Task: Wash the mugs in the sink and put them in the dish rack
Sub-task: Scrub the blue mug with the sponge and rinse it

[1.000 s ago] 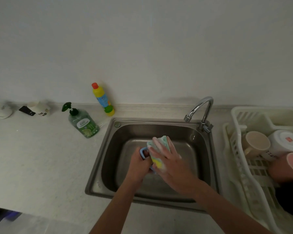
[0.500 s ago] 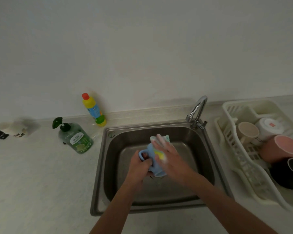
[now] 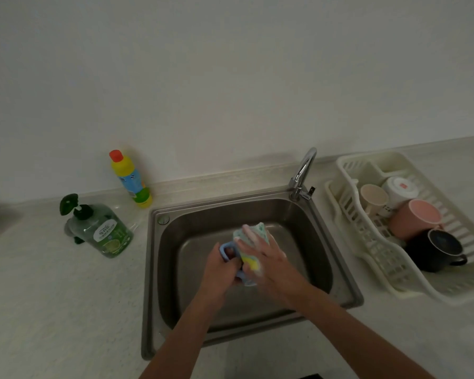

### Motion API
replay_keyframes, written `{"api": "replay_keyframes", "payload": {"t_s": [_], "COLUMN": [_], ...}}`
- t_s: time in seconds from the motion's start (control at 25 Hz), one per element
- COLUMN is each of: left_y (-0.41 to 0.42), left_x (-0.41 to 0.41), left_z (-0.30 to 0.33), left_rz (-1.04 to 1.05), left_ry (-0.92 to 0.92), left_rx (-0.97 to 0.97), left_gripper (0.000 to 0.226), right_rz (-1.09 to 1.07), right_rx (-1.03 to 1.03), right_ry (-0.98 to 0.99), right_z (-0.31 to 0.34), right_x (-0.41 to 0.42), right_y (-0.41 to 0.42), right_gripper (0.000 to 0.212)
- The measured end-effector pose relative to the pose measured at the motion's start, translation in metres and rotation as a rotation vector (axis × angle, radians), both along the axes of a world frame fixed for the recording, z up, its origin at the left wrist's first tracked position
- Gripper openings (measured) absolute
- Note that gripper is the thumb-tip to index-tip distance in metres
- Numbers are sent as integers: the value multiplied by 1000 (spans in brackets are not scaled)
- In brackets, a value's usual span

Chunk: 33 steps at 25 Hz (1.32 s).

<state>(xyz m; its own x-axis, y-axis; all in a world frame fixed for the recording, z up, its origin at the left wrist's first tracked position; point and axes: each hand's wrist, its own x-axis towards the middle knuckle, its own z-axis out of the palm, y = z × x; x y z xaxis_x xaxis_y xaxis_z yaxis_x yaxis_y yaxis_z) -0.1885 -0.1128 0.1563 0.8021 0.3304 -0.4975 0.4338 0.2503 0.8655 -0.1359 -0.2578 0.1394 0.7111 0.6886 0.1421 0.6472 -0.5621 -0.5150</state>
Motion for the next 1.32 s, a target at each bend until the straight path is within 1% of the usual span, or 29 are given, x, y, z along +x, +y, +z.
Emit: {"api": "replay_keyframes", "payload": {"t_s": [0.04,0.12,0.16,0.2,0.24,0.32,0.36,0.4,0.44,0.48,0.52,0.56,0.6,0.64,0.68,0.72,0.8,0.84,0.88,0.92,1.0,1.04,1.12,1.2,1.24,1.28,1.32], "left_y": [2,9,12,13,13,5,-2,-9,-14,-17,-16,-16,-14,-13,-12,-12,-19,-25,-31,-35,-35,-34,-32,-35,-39,-44,-46], "left_x": [-1,-3,-4,-3,-2,1,2,2,1,1,0,0,-1,-1,1,3,7,9,9,8,5,4,5,7,8,7,5], "left_z": [-1,-5,-6,-7,-7,-3,-1,2,5,6,7,7,7,7,6,5,6,8,10,13,14,13,11,10,11,12,14], "left_rz": [-1,33,62,89,104,85,66,45,34,38,60,96,135,172,194,198,167,138,110,95,108,132,176,166,141,112,89], "left_ry": [2,1,4,8,12,4,0,2,15,29,34,25,16,10,9,5,-2,0,5,14,20,16,16,30,32,22,16], "left_rx": [-11,-60,-78,-77,-57,-10,0,-1,-1,-9,-32,-66,-94,-110,-105,-84,-9,30,56,61,9,-26,-42,13,35,40,32], "left_gripper": [26,26,25,25,25,24,24,24,24,24,24,23,22,21,20,21,24,25,25,24,20,19,19,21,24,25,27], "right_rz": [-22,-89,-113,-108,-74,17,42,46,41,20,-11,-43,-69,-67,-36,24,137,155,147,125,66,52,68,113,135,161,158], "right_rx": [46,257,308,281,204,11,-57,-66,-46,8,85,170,244,270,246,176,50,35,50,76,175,243,241,99,21,-29,-30], "right_ry": [158,517,583,573,511,281,174,121,154,269,429,582,684,703,658,556,285,162,107,150,416,506,490,200,-2,-123,-73], "right_z": [5,10,11,15,16,13,15,17,21,24,25,25,26,25,26,24,23,22,24,23,20,18,14,10,5,6,12], "right_x": [5,11,10,6,2,1,5,13,22,30,36,38,35,30,24,19,15,19,25,33,44,44,34,14,8,7,11], "right_y": [-4,-16,-20,-22,-20,-8,-5,-4,-4,-7,-13,-19,-26,-33,-35,-34,-28,-26,-25,-27,-39,-47,-56,-52,-47,-42,-39], "right_gripper": [56,60,61,63,65,62,63,63,61,57,55,57,60,62,63,61,53,52,51,52,54,54,57,57,57,59,61]}}
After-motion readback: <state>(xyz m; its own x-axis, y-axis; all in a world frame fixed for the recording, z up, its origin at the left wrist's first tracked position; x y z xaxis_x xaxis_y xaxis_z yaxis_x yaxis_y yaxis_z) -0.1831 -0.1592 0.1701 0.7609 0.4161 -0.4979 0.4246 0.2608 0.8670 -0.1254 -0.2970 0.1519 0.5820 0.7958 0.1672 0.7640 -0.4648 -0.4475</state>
